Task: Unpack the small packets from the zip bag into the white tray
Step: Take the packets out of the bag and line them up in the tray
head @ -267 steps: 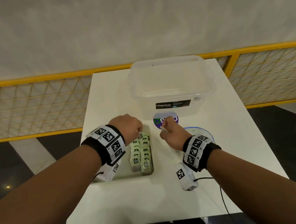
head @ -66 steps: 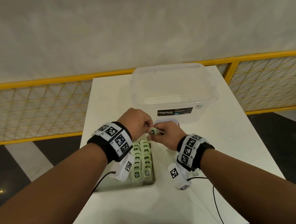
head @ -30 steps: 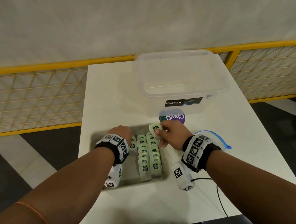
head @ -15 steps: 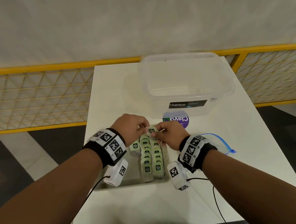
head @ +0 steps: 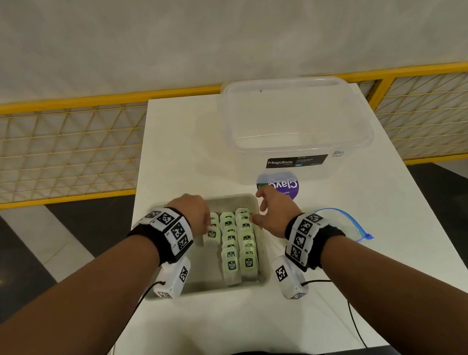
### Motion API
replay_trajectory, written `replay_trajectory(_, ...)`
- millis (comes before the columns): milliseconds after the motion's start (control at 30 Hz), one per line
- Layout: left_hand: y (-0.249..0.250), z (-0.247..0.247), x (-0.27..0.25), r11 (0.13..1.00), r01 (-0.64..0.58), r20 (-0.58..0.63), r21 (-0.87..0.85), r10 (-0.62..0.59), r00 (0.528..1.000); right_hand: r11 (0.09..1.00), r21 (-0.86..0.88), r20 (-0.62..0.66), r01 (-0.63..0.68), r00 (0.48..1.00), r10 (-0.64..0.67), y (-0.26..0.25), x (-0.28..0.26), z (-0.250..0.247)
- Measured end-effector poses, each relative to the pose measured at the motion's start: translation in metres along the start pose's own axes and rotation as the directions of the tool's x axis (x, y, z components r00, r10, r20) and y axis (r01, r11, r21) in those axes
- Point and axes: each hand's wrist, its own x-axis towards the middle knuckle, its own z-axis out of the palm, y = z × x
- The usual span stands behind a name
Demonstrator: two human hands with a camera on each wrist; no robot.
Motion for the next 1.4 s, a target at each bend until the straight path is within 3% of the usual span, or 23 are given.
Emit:
replay_trajectory(133, -0.008, 0.04, 0.041, 0.985, 0.032, 0.158, 0.169, -0.059, 0.986, 0.997, 0.063, 0.069, -0.033, 0.997, 0.028, -0.001, -0.003, 0.002)
replay_trajectory(233, -0.04, 0.083, 0.104, 0.97, 0.083, 0.19, 0.227, -0.128, 0.973, 0.996, 0.08, 0.068, -0.035, 0.997, 0.029, -0.003, -0.006, -0.001)
replay_trajectory(333, -0.056, 0.108, 0.139, 0.97, 0.045, 0.144, 0.238, -0.081, 0.986, 0.995, 0.093, 0.079, -0.032, 0.997, 0.025, -0.002, -0.007, -0.002)
replay_trajectory(467, -0.043, 0.089, 0.113, 0.966, 0.062, 0.058, 0.249, -0.079, 0.995, 0.992, 0.124, 0.066, -0.028, 0.998, 0.02, 0.004, -0.005, 0.001)
replay_trajectory(600, 0.005, 0.028, 0.046, 0.99, 0.116, -0.002, 0.085, -0.116, 0.993, 0.988, 0.156, 0.04, -0.01, 0.999, 0.003, 0.018, -0.005, -0.011)
replay_trajectory(733, 0.047, -0.011, 0.013, 0.992, 0.114, -0.107, -0.053, -0.119, 0.987, 0.993, 0.113, -0.038, 0.034, 0.999, -0.029, 0.04, -0.01, -0.042)
replay_trajectory(867, 0.108, -0.041, -0.004, 0.985, -0.07, -0.196, -0.157, 0.039, 0.98, 1.0, -0.016, -0.112, 0.025, 0.993, -0.027, 0.069, -0.017, -0.079)
replay_trajectory(967, 0.157, -0.045, -0.006, 0.95, -0.202, -0.268, -0.238, 0.136, 0.954, 0.991, -0.134, -0.073, -0.028, 0.997, 0.019, 0.091, -0.022, -0.102)
replay_trajectory(1133, 0.228, -0.021, 0.017, 0.909, -0.272, -0.196, -0.314, 0.218, 0.956, 0.889, -0.455, 0.06, -0.051, 0.994, 0.088, 0.129, -0.036, -0.118)
replay_trajectory(1233, 0.252, 0.0, 0.031, 0.941, -0.211, -0.122, -0.264, 0.185, 0.975, 0.786, -0.619, 0.176, 0.003, 0.975, 0.135, 0.147, -0.046, -0.112)
replay_trajectory(1300, 0.26, 0.018, 0.039, 0.972, -0.13, -0.057, -0.194, 0.121, 0.991, 0.772, -0.635, 0.22, 0.022, 0.963, 0.153, 0.159, -0.05, -0.103)
replay_trajectory(1400, 0.264, 0.047, 0.047, 0.986, -0.054, 0.009, -0.16, 0.056, 0.998, 0.844, -0.534, 0.284, 0.039, 0.949, 0.136, 0.174, -0.051, -0.092)
